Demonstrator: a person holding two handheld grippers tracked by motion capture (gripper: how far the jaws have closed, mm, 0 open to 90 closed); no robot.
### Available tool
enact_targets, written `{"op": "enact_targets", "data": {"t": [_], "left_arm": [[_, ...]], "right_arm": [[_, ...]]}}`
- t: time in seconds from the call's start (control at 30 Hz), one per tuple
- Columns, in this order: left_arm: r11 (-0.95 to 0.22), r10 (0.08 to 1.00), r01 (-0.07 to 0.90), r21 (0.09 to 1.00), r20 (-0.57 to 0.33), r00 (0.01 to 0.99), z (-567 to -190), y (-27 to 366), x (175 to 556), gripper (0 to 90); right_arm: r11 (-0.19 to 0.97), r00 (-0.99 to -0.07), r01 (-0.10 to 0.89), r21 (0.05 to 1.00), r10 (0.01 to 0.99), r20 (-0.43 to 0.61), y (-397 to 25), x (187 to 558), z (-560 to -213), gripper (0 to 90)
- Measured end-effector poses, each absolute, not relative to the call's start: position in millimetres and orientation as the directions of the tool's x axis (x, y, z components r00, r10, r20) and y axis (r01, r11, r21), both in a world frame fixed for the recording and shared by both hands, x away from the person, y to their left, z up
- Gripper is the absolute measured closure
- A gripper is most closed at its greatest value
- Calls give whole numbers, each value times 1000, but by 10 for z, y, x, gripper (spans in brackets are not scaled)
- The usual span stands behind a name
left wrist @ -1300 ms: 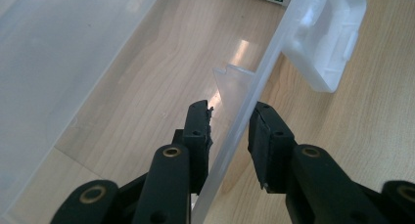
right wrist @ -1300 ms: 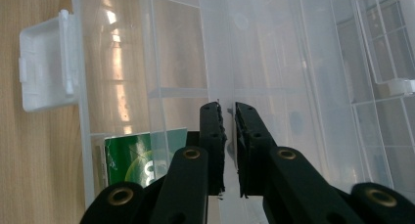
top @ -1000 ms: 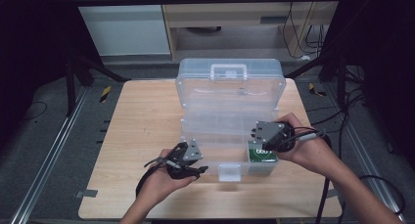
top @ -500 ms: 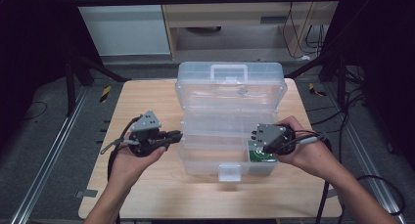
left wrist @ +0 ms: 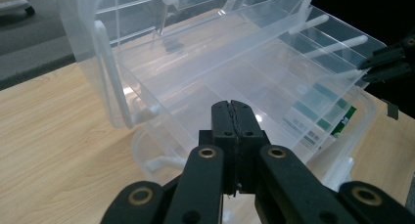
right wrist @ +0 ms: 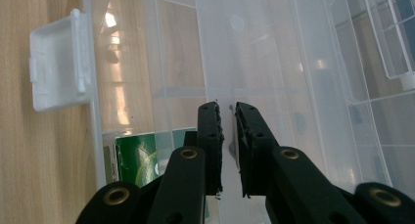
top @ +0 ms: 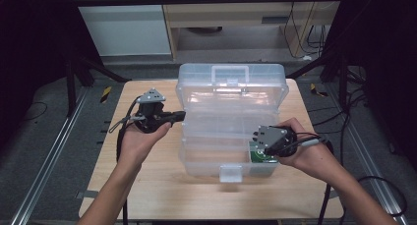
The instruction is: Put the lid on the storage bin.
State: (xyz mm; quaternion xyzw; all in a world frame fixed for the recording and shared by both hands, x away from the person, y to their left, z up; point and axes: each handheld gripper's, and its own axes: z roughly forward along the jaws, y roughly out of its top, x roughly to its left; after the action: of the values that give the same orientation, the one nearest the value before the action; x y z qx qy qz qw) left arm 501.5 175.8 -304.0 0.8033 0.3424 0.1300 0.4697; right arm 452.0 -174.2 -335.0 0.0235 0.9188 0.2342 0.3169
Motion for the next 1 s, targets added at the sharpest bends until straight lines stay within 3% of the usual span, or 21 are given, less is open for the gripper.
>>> {"op": "enact_targets", "data": {"t": [0.3,1.0], "left_arm": [[-299,702,500,813,-168,692,-2970,1832,5250,900],[-289,716,513,808,-173,676,-2933,1852,5321,900]], "right_arm": [[893,-793,-106,438,190,-579,-1734,4508,-3359,804],[891,-808,-106,441,182,-561,-1735,4479,-3393,802]]}}
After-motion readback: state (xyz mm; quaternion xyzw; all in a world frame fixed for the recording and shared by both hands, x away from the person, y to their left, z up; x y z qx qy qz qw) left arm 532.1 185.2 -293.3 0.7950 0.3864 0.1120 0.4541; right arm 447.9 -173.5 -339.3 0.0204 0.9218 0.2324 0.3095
